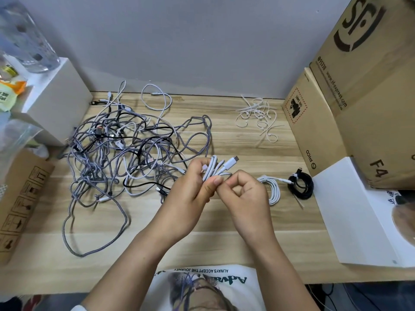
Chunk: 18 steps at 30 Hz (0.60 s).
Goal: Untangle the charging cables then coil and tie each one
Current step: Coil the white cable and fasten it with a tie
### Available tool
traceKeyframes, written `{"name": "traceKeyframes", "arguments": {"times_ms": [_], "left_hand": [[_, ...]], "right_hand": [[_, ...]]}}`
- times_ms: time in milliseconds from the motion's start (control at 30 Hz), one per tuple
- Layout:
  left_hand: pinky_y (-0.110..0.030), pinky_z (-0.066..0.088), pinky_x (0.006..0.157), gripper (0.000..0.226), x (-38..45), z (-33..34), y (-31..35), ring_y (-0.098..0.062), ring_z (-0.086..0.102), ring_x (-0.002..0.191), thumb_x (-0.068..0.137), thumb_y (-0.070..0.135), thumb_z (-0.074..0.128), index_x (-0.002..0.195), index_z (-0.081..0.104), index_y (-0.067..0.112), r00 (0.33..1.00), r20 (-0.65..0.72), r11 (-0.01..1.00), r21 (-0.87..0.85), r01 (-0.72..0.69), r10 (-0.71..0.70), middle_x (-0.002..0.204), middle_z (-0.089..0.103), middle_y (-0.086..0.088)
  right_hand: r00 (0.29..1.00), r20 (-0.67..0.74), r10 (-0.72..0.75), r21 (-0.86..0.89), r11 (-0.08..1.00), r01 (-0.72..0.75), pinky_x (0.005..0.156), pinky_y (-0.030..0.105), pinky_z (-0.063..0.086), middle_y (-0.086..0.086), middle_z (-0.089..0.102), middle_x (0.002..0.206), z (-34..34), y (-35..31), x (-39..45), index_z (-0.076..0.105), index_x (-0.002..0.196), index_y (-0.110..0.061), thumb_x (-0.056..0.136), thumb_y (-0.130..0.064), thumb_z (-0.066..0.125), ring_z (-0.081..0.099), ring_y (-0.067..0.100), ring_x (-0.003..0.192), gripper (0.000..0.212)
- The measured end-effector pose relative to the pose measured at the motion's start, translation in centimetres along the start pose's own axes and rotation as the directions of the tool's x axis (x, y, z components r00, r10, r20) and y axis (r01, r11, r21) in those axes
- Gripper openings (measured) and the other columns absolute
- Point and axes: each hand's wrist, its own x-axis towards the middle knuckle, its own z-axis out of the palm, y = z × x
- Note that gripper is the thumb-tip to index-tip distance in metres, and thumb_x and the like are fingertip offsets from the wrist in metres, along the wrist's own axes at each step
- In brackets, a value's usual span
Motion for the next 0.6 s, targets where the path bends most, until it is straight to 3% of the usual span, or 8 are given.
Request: {"name": "traceKeyframes", "arguments": {"times_ms": [100,167,267,367,467,600], "left_hand": [[-0.029,0.051,0.065,0.027,0.05,-0.25,-0.14,-0.011,0.052,0.069,0.088,0.044,0.05,0.098,0.051,0.02,1.0,0.011,0.997,-0.073,0.01,-0.009,0.072,0.056,0.016],[-0.019,0.046,0.059,0.024,0.1,-0.31,0.03,-0.01,0.051,0.065,0.092,0.039,0.053,0.091,0.051,0.016,0.999,0.013,0.991,-0.13,0.032,-0.03,0.066,0.056,0.015],[-0.009,0.039,0.054,0.015,0.17,-0.4,0.42,-0.009,0.051,0.063,0.084,0.032,0.049,0.085,0.05,0.017,0.997,0.036,0.967,-0.243,0.076,-0.07,0.06,0.056,0.013],[-0.011,0.039,0.053,0.012,0.18,-0.58,0.33,-0.012,0.049,0.061,0.091,0.03,0.053,0.091,0.052,0.018,0.993,0.087,0.947,-0.304,0.098,-0.075,0.06,0.052,0.011],[-0.013,0.04,0.053,0.016,0.2,-0.79,0.23,-0.011,0.049,0.058,0.086,0.029,0.046,0.094,0.054,0.018,0.994,0.084,0.948,-0.304,0.099,-0.076,0.056,0.049,0.011],[-0.011,0.04,0.053,0.021,0.24,-0.76,0.48,-0.008,0.046,0.056,0.086,0.03,0.045,0.082,0.055,0.012,1.0,-0.013,0.981,-0.196,0.013,-0.015,0.055,0.048,0.012]], "right_hand": [[0.997,0.068,-0.023,-0.009,1.0,0.023,0.044,0.014,0.028,-0.01,0.047,0.04,-0.4,0.1,0.09,0.047,0.061,-0.016,0.085,-0.011,0.065,0.032,0.0,0.039,0.03],[0.993,0.093,-0.07,-0.053,0.996,0.075,0.05,0.017,0.037,-0.008,0.056,0.047,-0.56,0.32,0.12,0.053,0.064,-0.017,0.085,-0.015,0.067,0.045,0.002,0.045,0.026],[0.985,0.095,-0.145,-0.169,0.973,0.16,0.065,0.04,0.052,-0.001,0.067,0.066,-0.68,0.72,0.07,0.059,0.075,-0.024,0.076,-0.043,0.065,0.064,0.016,0.063,0.02],[0.972,0.137,-0.19,-0.187,0.959,0.213,0.072,0.053,0.051,-0.003,0.07,0.073,-0.76,0.79,-0.02,0.059,0.081,-0.027,0.077,-0.047,0.056,0.068,0.019,0.07,0.02],[0.956,0.183,-0.228,-0.19,0.946,0.262,0.072,0.045,0.052,-0.008,0.07,0.076,-0.81,0.55,-0.14,0.06,0.08,-0.024,0.083,-0.039,0.054,0.066,0.013,0.073,0.016],[0.956,0.235,-0.174,-0.091,0.976,0.2,0.058,0.016,0.042,-0.014,0.061,0.065,-0.98,0.0,-0.46,0.059,0.084,-0.026,0.083,-0.023,0.054,0.053,0.001,0.058,0.006]]}}
